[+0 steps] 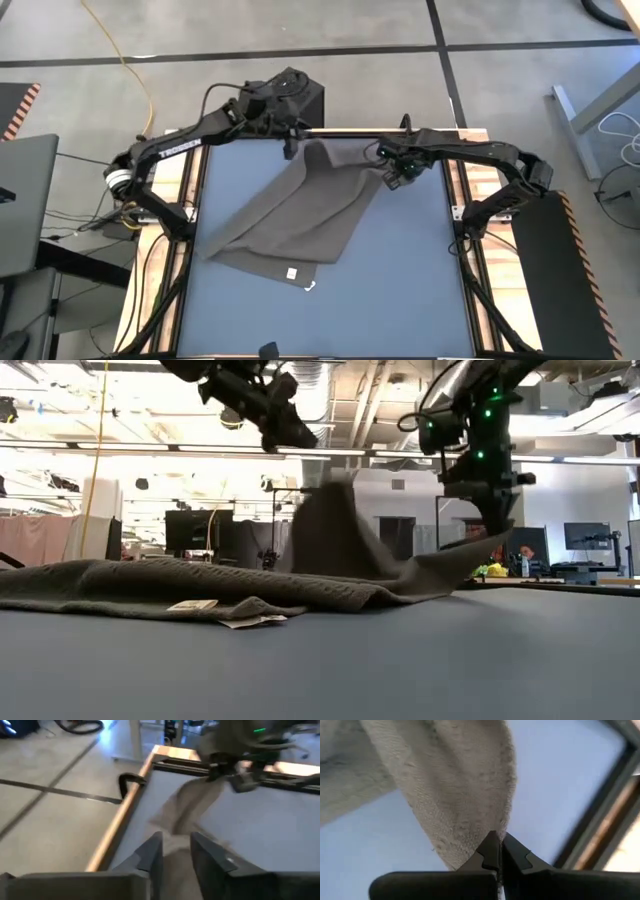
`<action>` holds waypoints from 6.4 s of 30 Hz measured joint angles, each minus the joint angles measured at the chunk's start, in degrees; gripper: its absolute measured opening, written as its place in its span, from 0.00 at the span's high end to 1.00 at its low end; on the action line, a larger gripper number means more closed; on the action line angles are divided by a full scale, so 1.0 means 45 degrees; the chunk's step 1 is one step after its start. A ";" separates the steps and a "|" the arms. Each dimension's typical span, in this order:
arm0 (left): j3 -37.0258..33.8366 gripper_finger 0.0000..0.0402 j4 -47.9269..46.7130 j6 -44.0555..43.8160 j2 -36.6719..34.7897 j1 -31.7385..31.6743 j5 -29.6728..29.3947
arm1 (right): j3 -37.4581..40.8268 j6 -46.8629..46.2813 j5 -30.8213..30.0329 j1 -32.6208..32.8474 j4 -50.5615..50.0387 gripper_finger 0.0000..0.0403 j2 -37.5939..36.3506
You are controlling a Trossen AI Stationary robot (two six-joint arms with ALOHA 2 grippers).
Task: Roll towel
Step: Roll the grey towel
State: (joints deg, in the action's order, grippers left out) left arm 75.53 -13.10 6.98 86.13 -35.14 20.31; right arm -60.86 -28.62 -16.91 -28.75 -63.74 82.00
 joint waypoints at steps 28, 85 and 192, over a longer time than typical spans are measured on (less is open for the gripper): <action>-0.8131 0.74 0.3287 -0.1461 -0.0783 1.1223 -0.2753 | 0.0062 0.0510 0.2215 -0.0103 0.3018 0.95 -0.0010; -0.6277 1.00 -0.1686 -0.4020 -1.3941 1.2790 -1.1211 | 0.0053 -0.3433 0.7018 0.1943 0.5709 0.95 -0.7566; -1.1132 0.55 -0.3682 -0.9950 -1.0647 1.2976 -0.4238 | 0.4230 -1.2852 0.8683 1.1263 0.1661 0.93 -0.3473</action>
State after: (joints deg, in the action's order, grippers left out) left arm 25.43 -29.67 -37.80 38.22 23.25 1.25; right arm -41.82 -86.46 22.17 21.93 -56.27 66.37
